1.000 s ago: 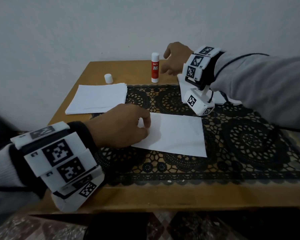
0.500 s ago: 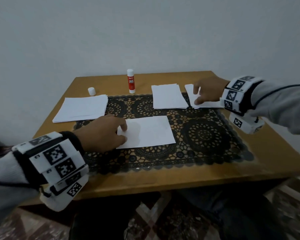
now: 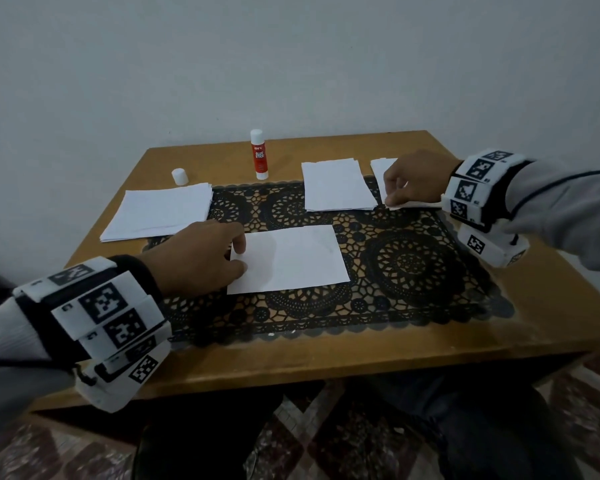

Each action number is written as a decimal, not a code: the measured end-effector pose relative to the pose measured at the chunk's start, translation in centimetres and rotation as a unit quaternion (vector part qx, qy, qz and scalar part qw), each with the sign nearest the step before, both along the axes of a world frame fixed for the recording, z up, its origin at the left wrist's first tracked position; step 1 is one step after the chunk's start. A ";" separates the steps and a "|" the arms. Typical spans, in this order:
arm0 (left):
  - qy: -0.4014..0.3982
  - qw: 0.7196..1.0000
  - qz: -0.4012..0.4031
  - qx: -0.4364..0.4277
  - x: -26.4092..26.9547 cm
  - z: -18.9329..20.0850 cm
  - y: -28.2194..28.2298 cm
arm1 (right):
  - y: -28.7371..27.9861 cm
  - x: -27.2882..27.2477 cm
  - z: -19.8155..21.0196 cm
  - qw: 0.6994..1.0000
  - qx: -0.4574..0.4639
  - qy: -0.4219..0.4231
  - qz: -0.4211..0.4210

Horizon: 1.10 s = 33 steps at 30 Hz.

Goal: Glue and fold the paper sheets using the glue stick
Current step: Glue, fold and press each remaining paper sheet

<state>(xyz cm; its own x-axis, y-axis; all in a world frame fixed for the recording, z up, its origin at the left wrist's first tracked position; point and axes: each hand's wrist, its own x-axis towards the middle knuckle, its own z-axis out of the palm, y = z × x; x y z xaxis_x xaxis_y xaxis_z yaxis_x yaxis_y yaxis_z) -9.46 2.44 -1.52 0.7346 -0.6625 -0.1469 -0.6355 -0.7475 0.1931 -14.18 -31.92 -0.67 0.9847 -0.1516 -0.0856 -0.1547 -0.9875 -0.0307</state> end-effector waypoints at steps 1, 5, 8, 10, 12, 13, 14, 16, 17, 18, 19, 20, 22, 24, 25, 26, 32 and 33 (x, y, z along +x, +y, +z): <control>0.001 1.000 0.001 0.000 0.0 0.0 0.0 | -0.2 0.0 0.0 1.000 0.007 0.005 -0.004; 0.005 1.000 0.001 0.000 -0.1 0.1 0.0 | -0.8 -0.4 -0.4 1.000 0.027 -0.011 -0.011; 0.009 1.000 0.001 0.000 -0.2 0.3 0.2 | -0.4 -0.5 -0.7 0.999 0.028 -0.028 -0.015; 0.017 1.000 0.000 -0.001 -0.2 0.5 0.2 | -0.3 -0.4 -0.9 0.999 0.021 -0.031 -0.012; 0.023 1.000 0.001 -0.002 -0.3 0.6 0.2 | -0.4 -0.3 -0.9 0.999 0.018 -0.031 -0.009; 0.024 1.000 0.000 -0.003 -0.3 0.6 0.2 | -0.4 -0.3 -0.8 0.999 0.019 -0.030 -0.007; 0.025 1.000 0.000 -0.002 -0.3 0.6 0.2 | -0.4 -0.3 -0.8 0.999 0.020 -0.030 -0.006; 0.029 1.000 0.000 -0.002 -0.3 0.7 0.3 | -0.4 -0.4 -0.8 0.999 0.020 -0.028 -0.005; 0.030 1.000 0.000 -0.004 -0.3 0.7 0.3 | -0.4 -0.5 -0.8 0.999 0.019 -0.027 -0.004; 0.030 1.000 0.000 -0.007 -0.3 0.7 0.3 | -0.3 -0.5 -0.8 0.999 0.017 -0.027 -0.003; 0.030 0.999 0.000 -0.010 -0.3 0.6 0.4 | -0.3 -0.5 -0.8 0.999 0.017 -0.029 -0.003; 0.030 0.999 0.000 -0.011 -0.3 0.6 0.5 | -0.2 -0.5 -0.8 0.999 0.017 -0.032 -0.004; 0.029 1.000 -0.002 -0.011 -0.2 0.5 0.5 | -0.1 -0.6 -0.8 0.999 0.015 -0.038 -0.004; 0.029 1.000 -0.003 -0.011 -0.2 0.5 0.5 | -0.1 -0.7 -0.7 0.999 0.015 -0.039 -0.006; 0.028 1.000 -0.005 -0.012 -0.2 0.5 0.5 | 0.0 -0.7 -0.7 0.999 0.015 -0.038 -0.006; 0.027 1.000 -0.005 -0.013 -0.2 0.5 0.5 | 0.1 -0.8 -0.7 0.999 0.016 -0.037 -0.005; 0.027 1.000 -0.004 -0.012 -0.2 0.6 0.4 | 0.1 -0.4 -0.3 0.998 0.028 -0.044 -0.026; 0.027 1.000 -0.003 -0.011 -0.1 0.6 0.5 | -0.1 -0.2 -0.2 0.997 0.045 -0.055 -0.040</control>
